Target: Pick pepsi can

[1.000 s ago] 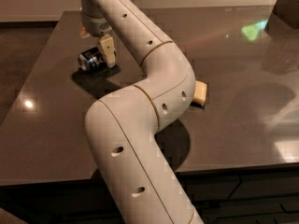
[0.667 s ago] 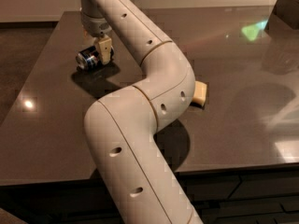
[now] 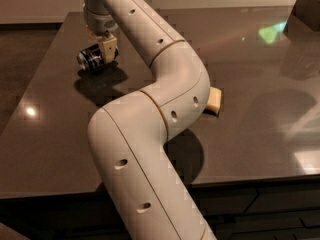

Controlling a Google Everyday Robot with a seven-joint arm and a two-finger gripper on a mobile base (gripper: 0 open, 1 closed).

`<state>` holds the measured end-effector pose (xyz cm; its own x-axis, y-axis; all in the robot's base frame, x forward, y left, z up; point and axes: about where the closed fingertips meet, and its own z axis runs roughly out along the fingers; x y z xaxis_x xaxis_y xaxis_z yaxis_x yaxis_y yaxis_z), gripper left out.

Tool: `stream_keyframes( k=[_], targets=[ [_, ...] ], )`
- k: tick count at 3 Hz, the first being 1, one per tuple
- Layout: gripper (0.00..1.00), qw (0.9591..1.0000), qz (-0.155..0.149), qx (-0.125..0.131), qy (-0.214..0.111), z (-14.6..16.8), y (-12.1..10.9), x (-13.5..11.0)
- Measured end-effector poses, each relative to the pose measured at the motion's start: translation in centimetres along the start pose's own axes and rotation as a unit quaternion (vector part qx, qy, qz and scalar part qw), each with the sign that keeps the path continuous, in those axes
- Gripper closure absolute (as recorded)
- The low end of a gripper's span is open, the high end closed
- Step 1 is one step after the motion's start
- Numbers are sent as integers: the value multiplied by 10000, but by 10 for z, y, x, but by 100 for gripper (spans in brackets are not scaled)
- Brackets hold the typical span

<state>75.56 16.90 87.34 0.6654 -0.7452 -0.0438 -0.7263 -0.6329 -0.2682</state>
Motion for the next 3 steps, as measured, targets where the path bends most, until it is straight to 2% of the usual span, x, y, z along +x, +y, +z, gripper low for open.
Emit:
stream_keyframes(
  k=[1, 2, 3],
  targets=[
    [100, 9999, -41, 92, -82, -14, -1, -7],
    [100, 9994, -225, 215, -131, -34, -5, -20],
    [100, 9961, -846, 261, 24, -57, -14, -47]
  ],
)
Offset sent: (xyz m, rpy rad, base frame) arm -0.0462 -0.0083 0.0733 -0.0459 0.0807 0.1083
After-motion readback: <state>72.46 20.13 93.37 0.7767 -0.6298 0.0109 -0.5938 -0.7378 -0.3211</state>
